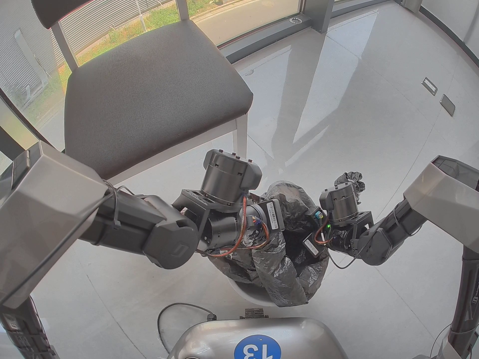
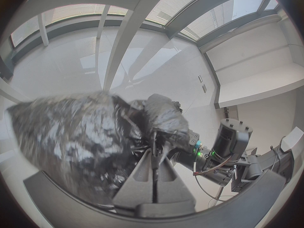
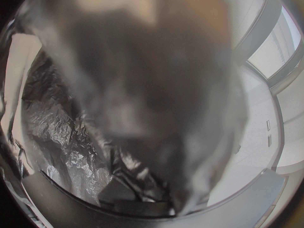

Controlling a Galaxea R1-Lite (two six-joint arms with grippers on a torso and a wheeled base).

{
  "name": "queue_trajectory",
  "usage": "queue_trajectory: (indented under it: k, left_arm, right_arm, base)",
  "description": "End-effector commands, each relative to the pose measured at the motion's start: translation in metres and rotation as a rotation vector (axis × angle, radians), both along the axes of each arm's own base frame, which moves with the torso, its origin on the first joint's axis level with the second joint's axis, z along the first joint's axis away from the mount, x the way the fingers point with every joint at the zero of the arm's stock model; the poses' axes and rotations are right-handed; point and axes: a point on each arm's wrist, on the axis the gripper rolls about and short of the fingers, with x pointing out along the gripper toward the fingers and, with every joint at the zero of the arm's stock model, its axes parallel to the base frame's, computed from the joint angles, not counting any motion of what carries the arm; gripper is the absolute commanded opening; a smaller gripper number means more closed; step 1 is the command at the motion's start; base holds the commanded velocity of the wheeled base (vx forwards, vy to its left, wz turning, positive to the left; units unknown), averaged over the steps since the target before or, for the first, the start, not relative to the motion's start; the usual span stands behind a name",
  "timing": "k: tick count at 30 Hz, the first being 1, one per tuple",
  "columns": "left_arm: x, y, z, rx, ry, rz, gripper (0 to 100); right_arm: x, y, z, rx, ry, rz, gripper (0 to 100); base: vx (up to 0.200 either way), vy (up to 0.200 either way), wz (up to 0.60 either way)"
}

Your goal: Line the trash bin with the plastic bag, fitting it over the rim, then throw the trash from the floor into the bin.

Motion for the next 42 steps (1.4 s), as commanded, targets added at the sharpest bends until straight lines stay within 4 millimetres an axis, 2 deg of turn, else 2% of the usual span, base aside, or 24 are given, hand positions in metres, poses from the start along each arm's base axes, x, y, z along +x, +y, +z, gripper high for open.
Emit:
queue_trajectory:
  k: [1, 10, 11, 14, 20, 23, 24, 34, 42]
  left_arm:
    - [-0.001, -0.005, -0.006, 0.008, 0.010, -0.010, 0]
    - [-0.009, -0.025, -0.010, -0.001, 0.014, -0.061, 0]
    - [-0.009, -0.033, -0.009, -0.013, 0.004, -0.074, 0]
    - [-0.010, -0.044, -0.006, -0.031, -0.012, -0.097, 0]
    - [-0.017, -0.065, -0.008, -0.054, -0.010, -0.132, 0]
    - [-0.018, -0.069, -0.009, -0.064, -0.003, -0.130, 0]
    - [-0.018, -0.069, -0.009, -0.065, -0.002, -0.129, 0]
    - [-0.021, -0.070, -0.006, -0.073, -0.001, -0.125, 0]
    - [-0.025, -0.074, -0.006, -0.083, 0.004, -0.131, 0]
  right_arm:
    - [-0.008, -0.007, 0.001, -0.009, 0.017, -0.005, 0]
    - [-0.019, -0.043, 0.007, -0.026, 0.044, -0.077, 0]
    - [-0.021, -0.054, 0.011, -0.027, 0.045, -0.102, 0]
    - [-0.025, -0.065, 0.015, -0.028, 0.042, -0.126, 0]
    - [-0.031, -0.077, 0.016, -0.035, 0.055, -0.150, 0]
    - [-0.033, -0.077, 0.015, -0.040, 0.061, -0.147, 0]
    - [-0.033, -0.076, 0.014, -0.041, 0.063, -0.145, 100]
    - [-0.034, -0.074, 0.017, -0.013, 0.055, -0.158, 100]
    - [-0.045, -0.081, 0.019, -0.009, 0.067, -0.174, 100]
  base:
    - [0.000, 0.000, 0.00]
    - [0.000, 0.000, 0.00]
    - [0.000, 0.000, 0.00]
    - [0.000, 0.000, 0.00]
    - [0.000, 0.000, 0.00]
    - [0.000, 0.000, 0.00]
    - [0.000, 0.000, 0.00]
    - [0.000, 0.000, 0.00]
    - [0.000, 0.000, 0.00]
